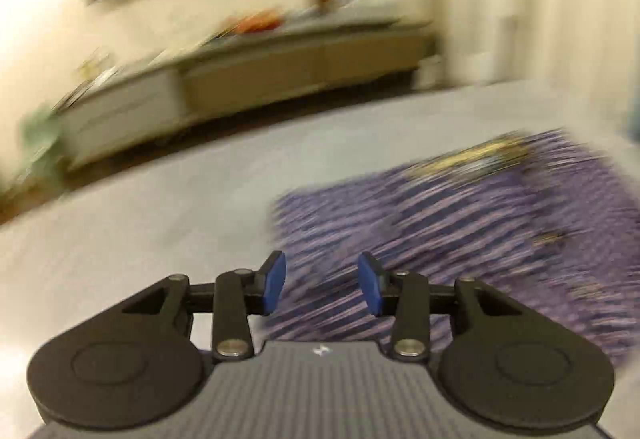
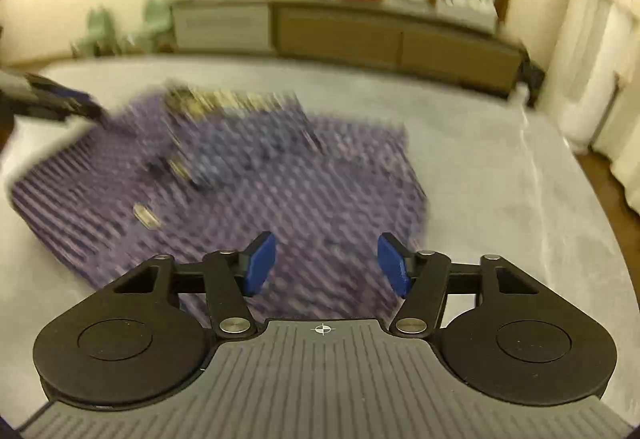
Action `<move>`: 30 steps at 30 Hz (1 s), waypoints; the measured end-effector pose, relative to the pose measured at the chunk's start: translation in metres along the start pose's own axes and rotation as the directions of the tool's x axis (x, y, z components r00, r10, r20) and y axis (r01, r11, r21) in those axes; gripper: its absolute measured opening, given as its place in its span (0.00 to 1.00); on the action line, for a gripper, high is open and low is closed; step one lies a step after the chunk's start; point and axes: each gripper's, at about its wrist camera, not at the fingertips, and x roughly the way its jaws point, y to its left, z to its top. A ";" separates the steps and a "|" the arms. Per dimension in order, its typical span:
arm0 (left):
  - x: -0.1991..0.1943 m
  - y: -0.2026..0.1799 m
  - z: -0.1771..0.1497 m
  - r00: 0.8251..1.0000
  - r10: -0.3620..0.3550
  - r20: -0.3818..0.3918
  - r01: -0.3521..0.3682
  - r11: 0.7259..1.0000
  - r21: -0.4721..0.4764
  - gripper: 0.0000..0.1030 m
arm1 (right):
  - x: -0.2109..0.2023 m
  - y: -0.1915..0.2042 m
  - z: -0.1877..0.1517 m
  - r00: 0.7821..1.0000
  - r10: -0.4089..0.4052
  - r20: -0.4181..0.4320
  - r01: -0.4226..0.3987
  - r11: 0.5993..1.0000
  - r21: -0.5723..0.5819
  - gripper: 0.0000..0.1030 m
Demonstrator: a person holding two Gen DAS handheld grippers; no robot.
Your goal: Fold clothes
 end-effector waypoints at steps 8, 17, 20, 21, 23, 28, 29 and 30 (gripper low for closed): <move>0.069 -0.090 0.011 0.996 -0.047 -0.072 0.071 0.928 0.365 0.39 | 0.046 0.065 -0.011 0.995 0.078 -0.069 -0.084 0.993 -0.085 0.40; 0.094 -0.068 0.030 0.995 -0.032 -0.090 0.060 0.943 0.327 0.41 | 0.046 0.091 -0.032 0.998 0.007 -0.056 -0.019 0.976 -0.217 0.42; 0.087 -0.064 0.035 0.993 -0.030 -0.112 0.063 0.949 0.309 0.41 | 0.045 0.091 -0.031 0.999 0.009 -0.053 -0.020 0.976 -0.215 0.42; 0.079 -0.061 0.038 0.994 -0.027 -0.105 0.057 0.954 0.296 0.40 | 0.041 0.089 -0.028 0.997 0.024 -0.072 -0.038 0.979 -0.202 0.42; 0.046 -0.048 0.040 0.998 -0.055 -0.044 0.063 0.972 0.226 0.40 | 0.031 0.084 -0.022 0.993 0.053 -0.102 -0.070 0.982 -0.173 0.42; 0.015 -0.008 0.004 0.993 -0.066 -0.102 0.073 0.995 0.070 0.47 | 0.008 0.054 -0.030 1.000 -0.010 -0.027 0.008 0.997 -0.071 0.52; 0.022 0.000 -0.008 0.989 -0.018 -0.149 0.027 0.998 0.056 0.46 | 0.014 0.049 -0.034 0.998 -0.028 -0.052 0.025 0.998 -0.057 0.53; 0.027 0.010 -0.017 0.985 0.013 -0.171 -0.008 1.000 0.026 0.47 | 0.018 0.046 -0.039 0.997 -0.024 -0.073 0.020 0.999 -0.046 0.54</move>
